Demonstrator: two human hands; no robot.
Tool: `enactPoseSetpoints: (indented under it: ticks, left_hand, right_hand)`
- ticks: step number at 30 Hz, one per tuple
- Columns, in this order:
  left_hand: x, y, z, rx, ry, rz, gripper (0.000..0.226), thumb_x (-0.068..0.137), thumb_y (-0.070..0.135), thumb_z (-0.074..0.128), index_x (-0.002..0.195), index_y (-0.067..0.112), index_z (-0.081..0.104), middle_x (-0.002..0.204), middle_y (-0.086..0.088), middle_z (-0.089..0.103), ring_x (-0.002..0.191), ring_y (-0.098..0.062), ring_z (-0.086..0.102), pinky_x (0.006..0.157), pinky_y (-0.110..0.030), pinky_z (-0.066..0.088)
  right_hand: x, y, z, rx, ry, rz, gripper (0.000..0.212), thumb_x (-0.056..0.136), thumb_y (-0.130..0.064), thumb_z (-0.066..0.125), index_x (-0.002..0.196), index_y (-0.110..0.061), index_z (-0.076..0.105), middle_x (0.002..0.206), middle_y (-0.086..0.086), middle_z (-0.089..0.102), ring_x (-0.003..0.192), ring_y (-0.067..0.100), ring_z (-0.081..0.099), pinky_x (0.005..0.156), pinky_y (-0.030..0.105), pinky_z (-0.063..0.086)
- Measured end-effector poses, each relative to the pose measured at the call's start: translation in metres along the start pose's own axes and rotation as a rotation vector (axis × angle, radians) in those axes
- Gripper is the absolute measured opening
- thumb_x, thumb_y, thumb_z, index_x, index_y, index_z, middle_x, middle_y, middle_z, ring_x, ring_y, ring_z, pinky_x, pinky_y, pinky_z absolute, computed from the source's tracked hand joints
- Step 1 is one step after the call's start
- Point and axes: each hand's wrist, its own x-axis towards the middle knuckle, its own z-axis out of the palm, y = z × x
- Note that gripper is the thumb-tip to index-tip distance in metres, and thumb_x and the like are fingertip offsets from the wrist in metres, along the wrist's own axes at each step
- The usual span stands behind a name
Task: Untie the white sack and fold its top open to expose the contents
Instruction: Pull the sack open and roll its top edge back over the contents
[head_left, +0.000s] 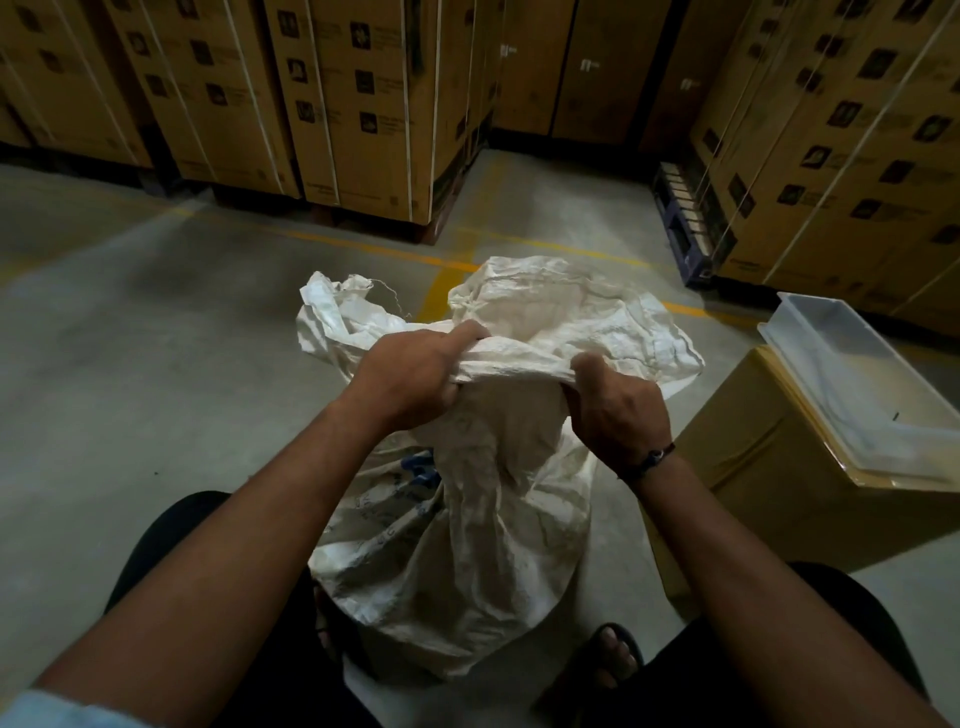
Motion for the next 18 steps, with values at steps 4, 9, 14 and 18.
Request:
enactPoseSetpoints:
  ticks: [4, 9, 14, 18]
  left_hand:
    - [-0.003, -0.013, -0.005, 0.014, -0.023, 0.054, 0.074, 0.081, 0.088, 0.04, 0.131, 0.034, 0.053, 0.093, -0.001, 0.06, 0.086, -0.022, 0.056, 0.072, -0.035, 0.045]
    - [-0.006, -0.011, -0.01, -0.149, -0.087, 0.018, 0.071, 0.09, 0.082, 0.023, 0.126, 0.028, 0.051, 0.082, 0.001, 0.064, 0.081, -0.024, 0.061, 0.066, -0.035, 0.041]
    - [-0.009, -0.01, -0.012, -0.199, -0.194, 0.007, 0.06, 0.086, 0.073, 0.056, 0.125, 0.03, 0.042, 0.084, 0.015, 0.054, 0.08, -0.018, 0.061, 0.066, -0.034, 0.045]
    - [-0.007, -0.022, -0.017, -0.228, -0.454, -0.055, 0.084, 0.073, 0.072, 0.075, 0.141, 0.037, 0.04, 0.124, 0.01, 0.06, 0.111, -0.014, 0.058, 0.092, -0.036, 0.048]
  right_hand:
    - [-0.001, 0.011, 0.0, -0.115, -0.026, 0.067, 0.048, 0.086, -0.011, 0.074, 0.128, -0.01, 0.049, 0.059, 0.007, 0.058, 0.037, 0.029, 0.048, 0.038, 0.026, 0.027]
    - [-0.005, 0.017, 0.005, -0.221, -0.001, 0.037, 0.025, 0.09, -0.018, 0.072, 0.111, -0.013, 0.06, 0.073, 0.007, 0.066, 0.048, 0.03, 0.057, 0.039, 0.032, 0.041]
    - [-0.001, 0.019, 0.001, -0.008, -0.232, 0.078, 0.033, 0.09, -0.036, 0.059, 0.112, -0.011, 0.059, 0.092, 0.009, 0.065, 0.078, 0.033, 0.061, 0.07, 0.041, 0.046]
    - [-0.008, 0.018, 0.003, 0.014, -0.462, 0.138, 0.058, 0.083, -0.057, 0.062, 0.126, -0.019, 0.051, 0.11, 0.006, 0.057, 0.102, 0.028, 0.05, 0.089, 0.045, 0.041]
